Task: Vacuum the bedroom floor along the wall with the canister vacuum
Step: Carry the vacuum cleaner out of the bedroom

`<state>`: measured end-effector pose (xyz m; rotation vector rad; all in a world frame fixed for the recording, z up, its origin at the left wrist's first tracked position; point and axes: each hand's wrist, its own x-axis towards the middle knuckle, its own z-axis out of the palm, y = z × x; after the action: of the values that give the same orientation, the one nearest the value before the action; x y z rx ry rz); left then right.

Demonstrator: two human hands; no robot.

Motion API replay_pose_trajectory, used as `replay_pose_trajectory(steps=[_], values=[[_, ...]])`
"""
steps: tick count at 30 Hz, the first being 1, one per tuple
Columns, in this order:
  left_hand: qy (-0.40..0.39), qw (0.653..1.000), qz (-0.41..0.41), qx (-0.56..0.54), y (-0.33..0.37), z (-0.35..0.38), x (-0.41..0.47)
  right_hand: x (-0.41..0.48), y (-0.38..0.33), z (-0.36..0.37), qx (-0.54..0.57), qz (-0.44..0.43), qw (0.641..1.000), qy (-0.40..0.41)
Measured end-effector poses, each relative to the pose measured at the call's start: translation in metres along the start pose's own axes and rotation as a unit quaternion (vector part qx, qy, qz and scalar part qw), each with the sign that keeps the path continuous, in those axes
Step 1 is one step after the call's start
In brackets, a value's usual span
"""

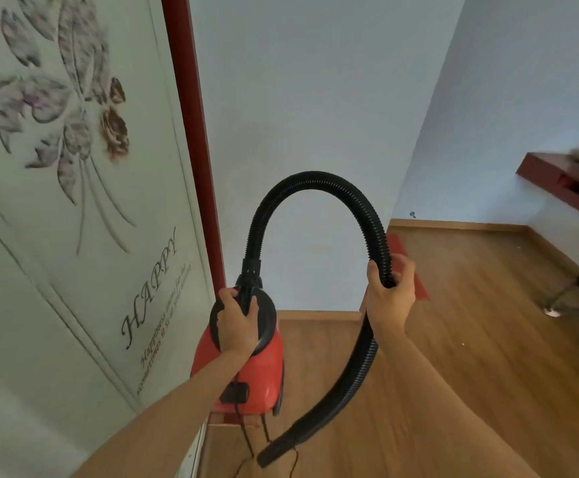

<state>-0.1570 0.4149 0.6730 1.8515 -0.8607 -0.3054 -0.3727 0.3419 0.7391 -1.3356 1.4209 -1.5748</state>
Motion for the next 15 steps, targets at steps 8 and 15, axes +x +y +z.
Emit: replay_pose_trajectory(steps=[8,15], values=[[-0.018,0.999,-0.040,0.030,-0.048,0.055,0.058,0.049,0.060,0.060,-0.028,0.040,0.999,-0.019],[-0.059,0.993,-0.090,0.043,-0.100,0.103,0.098,0.077,0.115,0.107,-0.066,0.083,0.994,-0.035]])
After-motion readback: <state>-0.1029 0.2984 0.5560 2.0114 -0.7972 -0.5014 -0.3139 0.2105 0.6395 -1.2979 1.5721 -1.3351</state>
